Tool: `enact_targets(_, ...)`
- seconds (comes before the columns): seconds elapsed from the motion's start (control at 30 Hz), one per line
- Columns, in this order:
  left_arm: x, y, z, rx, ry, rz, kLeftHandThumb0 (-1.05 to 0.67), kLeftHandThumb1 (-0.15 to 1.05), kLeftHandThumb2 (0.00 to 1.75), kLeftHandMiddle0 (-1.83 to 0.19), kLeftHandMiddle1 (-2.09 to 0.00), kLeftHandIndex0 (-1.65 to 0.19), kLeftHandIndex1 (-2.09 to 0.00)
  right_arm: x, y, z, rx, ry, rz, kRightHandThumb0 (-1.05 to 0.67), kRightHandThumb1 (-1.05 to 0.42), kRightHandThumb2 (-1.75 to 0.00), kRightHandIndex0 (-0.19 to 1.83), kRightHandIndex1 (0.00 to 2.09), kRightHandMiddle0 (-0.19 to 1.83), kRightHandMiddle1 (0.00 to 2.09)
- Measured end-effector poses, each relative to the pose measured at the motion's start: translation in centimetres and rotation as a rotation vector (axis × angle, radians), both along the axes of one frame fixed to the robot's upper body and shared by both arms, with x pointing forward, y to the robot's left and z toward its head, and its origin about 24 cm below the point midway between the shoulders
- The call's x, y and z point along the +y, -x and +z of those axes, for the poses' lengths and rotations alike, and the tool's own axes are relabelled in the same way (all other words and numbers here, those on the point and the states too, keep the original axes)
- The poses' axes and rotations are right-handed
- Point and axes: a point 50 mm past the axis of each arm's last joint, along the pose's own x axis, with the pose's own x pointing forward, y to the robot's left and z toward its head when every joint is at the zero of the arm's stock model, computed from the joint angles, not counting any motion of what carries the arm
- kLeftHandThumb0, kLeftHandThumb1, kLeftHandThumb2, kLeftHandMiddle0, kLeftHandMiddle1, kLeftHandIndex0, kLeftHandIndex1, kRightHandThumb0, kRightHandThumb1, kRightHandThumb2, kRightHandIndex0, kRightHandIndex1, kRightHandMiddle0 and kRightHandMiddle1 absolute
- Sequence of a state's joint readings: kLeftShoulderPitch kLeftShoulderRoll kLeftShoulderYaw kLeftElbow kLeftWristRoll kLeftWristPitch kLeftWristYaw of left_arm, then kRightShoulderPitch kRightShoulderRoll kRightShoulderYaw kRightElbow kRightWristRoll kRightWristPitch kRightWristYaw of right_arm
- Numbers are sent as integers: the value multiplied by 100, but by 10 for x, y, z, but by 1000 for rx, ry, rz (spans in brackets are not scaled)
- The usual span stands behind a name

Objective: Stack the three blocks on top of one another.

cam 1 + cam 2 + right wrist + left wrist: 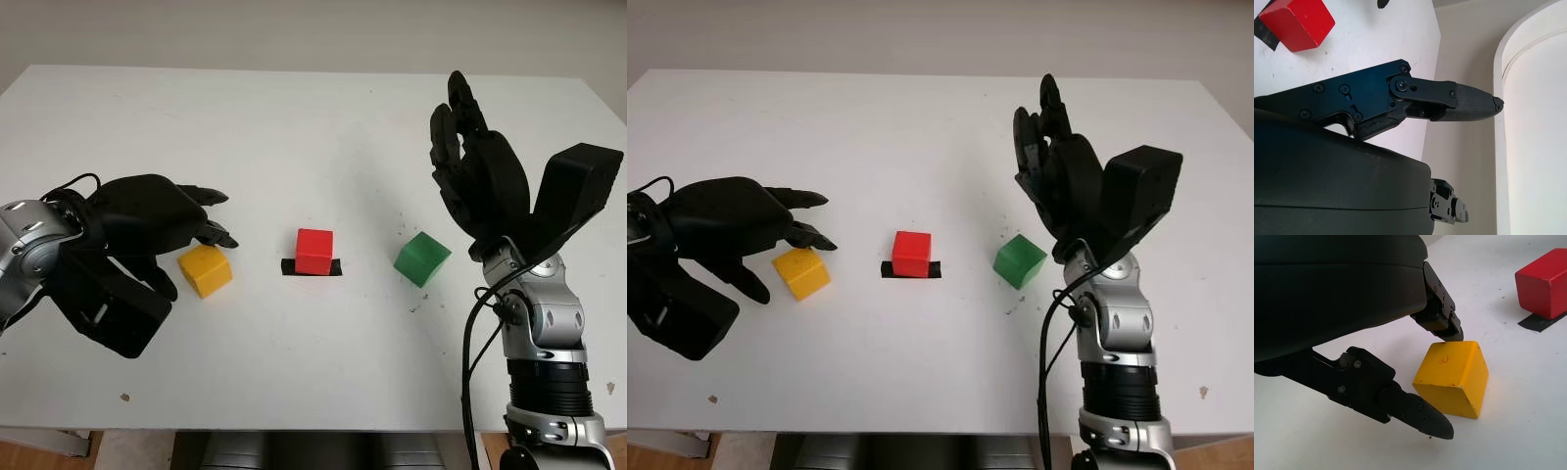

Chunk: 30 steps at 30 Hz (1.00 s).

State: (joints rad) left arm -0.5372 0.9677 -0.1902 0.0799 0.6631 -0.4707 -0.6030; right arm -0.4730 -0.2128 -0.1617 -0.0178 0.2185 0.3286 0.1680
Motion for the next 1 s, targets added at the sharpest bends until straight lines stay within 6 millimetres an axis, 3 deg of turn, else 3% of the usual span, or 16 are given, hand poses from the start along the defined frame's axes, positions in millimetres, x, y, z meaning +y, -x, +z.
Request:
enact_targets(0.47,1,-6,-14,-50,41,-30,-59,89,6,-27,-9,-67,-25,-1,0,0,4,5,-2,-73,-105,-54,-19,0,-19,1)
enact_targets(0.63,2,-7,-19,-58,52,-43,-60,90,5,-32,-6,-49,-79,-1,0,0,3,3,-1,-73,-105,-53,-19,0,-19,1)
enact_targets(1.0,5,-8,-23,-73,48,-49,-48,89,6,-41,-8,-50,-126,-1,0,2,-1,8,-3,-73,-105,-53,-19,0,-19,0)
